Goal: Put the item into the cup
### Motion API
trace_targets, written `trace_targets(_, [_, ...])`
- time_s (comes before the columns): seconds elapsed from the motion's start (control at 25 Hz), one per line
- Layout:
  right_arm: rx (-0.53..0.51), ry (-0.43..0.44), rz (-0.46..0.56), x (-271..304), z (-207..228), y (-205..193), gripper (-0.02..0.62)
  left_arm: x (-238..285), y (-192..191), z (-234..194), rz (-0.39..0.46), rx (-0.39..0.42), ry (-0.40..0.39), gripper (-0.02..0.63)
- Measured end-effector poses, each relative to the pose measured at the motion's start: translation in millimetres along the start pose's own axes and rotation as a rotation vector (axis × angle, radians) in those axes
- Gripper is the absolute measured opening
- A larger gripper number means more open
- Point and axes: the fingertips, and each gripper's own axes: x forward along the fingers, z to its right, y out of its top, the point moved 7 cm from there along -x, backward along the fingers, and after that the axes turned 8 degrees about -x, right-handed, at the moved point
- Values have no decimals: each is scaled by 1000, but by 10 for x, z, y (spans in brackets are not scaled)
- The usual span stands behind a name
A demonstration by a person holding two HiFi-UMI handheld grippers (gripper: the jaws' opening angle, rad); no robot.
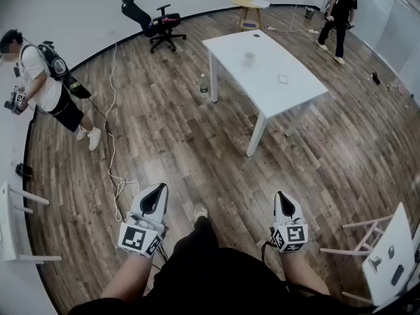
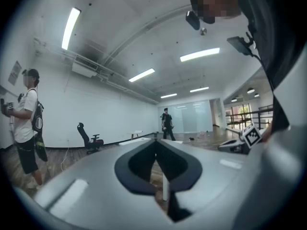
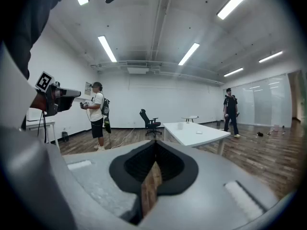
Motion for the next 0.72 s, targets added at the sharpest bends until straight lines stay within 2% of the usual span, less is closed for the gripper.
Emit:
trace_targets(0.16, [-22,-21,-11,358,91,104,2,349,116,-351,18,-111,13,0])
trace_targets(0.24, [-9,-42,-32,532,114,137,2,493,151,-507,19,-117,2,0])
trace_targets(0.32, [8,-47,-48,715,74,179,2,624,152,-689,7,-72,-8,0])
trace_targets(0.44, [26,-31,-67,1085,-30,279,2,854,235,-941,10,57,4,0])
trace_targets(0.56, [20,-24,-64,1442,-110,488,2,1078,372,-1073,40,81,-47,0])
trace_targets(0.72, [-5,-37,-37,1715,-121,780,2,1283,300,-1366,39,79,-87,0])
